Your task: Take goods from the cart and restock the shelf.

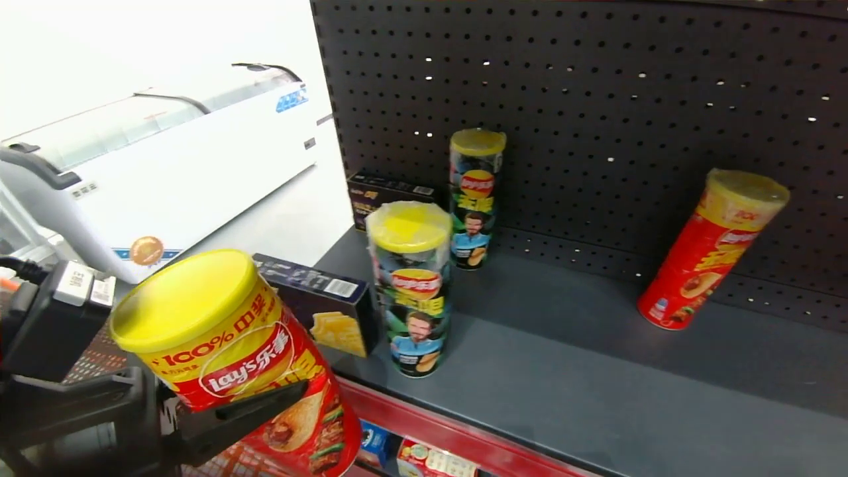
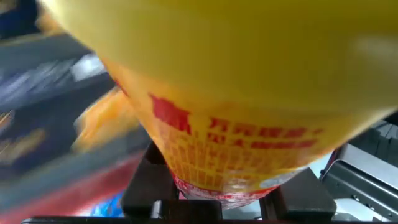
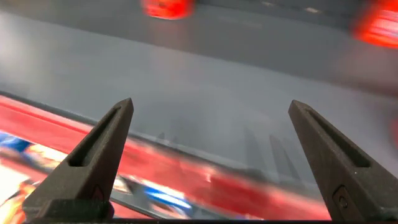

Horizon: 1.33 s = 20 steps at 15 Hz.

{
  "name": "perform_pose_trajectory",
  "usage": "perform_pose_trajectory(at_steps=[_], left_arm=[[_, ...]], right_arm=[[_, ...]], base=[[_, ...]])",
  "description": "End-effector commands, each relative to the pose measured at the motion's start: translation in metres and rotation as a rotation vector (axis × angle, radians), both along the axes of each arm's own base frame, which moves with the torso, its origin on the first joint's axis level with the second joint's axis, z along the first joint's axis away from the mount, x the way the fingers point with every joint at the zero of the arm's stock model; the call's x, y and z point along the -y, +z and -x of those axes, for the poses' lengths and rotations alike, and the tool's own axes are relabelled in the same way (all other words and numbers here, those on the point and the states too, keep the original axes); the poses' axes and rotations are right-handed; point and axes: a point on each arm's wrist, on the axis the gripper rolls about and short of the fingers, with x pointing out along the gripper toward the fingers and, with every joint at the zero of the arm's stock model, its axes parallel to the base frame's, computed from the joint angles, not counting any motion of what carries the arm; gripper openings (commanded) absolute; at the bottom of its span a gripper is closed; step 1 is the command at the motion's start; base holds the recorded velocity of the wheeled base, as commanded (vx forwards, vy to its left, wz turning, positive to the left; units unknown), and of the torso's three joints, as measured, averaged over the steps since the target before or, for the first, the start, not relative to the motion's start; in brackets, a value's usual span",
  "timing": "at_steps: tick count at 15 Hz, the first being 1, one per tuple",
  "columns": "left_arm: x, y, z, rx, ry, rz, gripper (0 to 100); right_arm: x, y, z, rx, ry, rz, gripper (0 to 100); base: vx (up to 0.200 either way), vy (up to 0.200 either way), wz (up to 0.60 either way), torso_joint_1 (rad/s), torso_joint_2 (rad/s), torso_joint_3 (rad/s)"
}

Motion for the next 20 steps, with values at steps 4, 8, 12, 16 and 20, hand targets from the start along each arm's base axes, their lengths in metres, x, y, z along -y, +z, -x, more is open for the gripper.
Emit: perform_pose_trajectory(at_steps=[4,8,12,16,20], left_arm=[[0.0004,-0.0014,-0.0011,-0.007,0.000,-0.003,0],[-0.0003,-0.0014,-0.0015,-0.009,0.006,-0.002,0],[-0.0008,-0.0012,-0.0014,-0.007,0.010,-0.002,0],[-0.0011,-0.0012,-0.0008,-0.006,0.010,-0.001,0],[-0.0016,-0.0018,-0.0005,-0.007,0.014,-0.002,0]], right_arm=[[0.0000,0.0001,-0.0001,-0.001,0.000,0.000,100],[0.0000,0.0001,-0.0001,-0.001,0.000,0.000,100],[0.0000,0.0001,-0.0001,-0.001,0.000,0.002,100],[0.0000,0.0001,-0.0001,-0.001,0.000,0.003,100],[0.0000,0.0001,-0.0001,-0.001,-0.003,0.002,100]], base=[[0.000,0.000,-0.60,0.002,0.00,0.002],[0.000,0.000,-0.45,0.001,0.00,0.001],[0.000,0.000,0.00,0.000,0.00,0.000],[0.000,0.000,0.00,0.000,0.00,0.000],[0.000,0.000,0.30,0.001,0.00,-0.001]])
